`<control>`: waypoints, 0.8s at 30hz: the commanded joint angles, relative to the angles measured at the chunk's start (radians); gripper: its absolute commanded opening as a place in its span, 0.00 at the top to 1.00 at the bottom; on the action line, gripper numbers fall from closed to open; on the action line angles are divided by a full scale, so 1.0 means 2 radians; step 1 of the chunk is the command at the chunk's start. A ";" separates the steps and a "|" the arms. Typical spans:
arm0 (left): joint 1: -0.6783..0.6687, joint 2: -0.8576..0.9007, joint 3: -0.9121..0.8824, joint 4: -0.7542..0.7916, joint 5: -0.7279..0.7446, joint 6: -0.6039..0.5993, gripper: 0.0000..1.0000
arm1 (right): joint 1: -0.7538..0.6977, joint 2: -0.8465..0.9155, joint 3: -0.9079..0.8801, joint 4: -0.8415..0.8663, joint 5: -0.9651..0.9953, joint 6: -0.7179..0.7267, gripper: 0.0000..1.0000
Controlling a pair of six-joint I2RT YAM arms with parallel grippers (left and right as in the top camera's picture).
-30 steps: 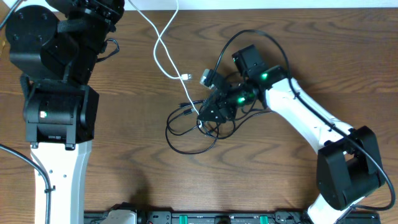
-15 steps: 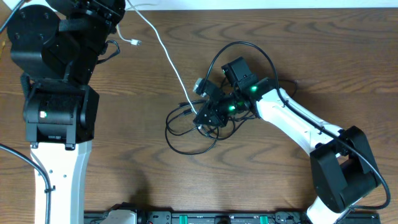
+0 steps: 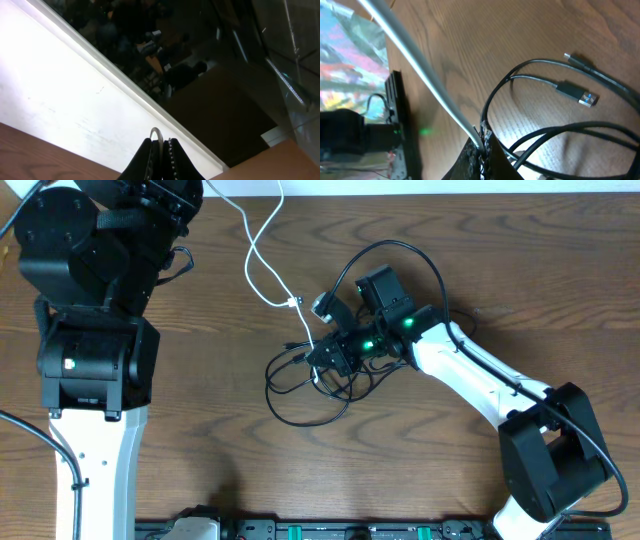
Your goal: Untangle cables
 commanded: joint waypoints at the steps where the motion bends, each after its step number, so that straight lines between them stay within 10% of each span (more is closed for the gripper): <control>1: 0.001 0.001 0.007 -0.003 -0.003 -0.004 0.92 | -0.001 -0.031 0.001 0.001 -0.008 0.078 0.99; 8: 0.001 0.001 0.007 -0.010 -0.003 -0.004 0.92 | 0.000 -0.060 0.001 -0.049 0.063 0.207 0.99; 24: 0.001 0.017 0.007 -0.227 0.001 0.050 0.92 | -0.026 -0.127 0.012 -0.062 0.086 0.083 0.99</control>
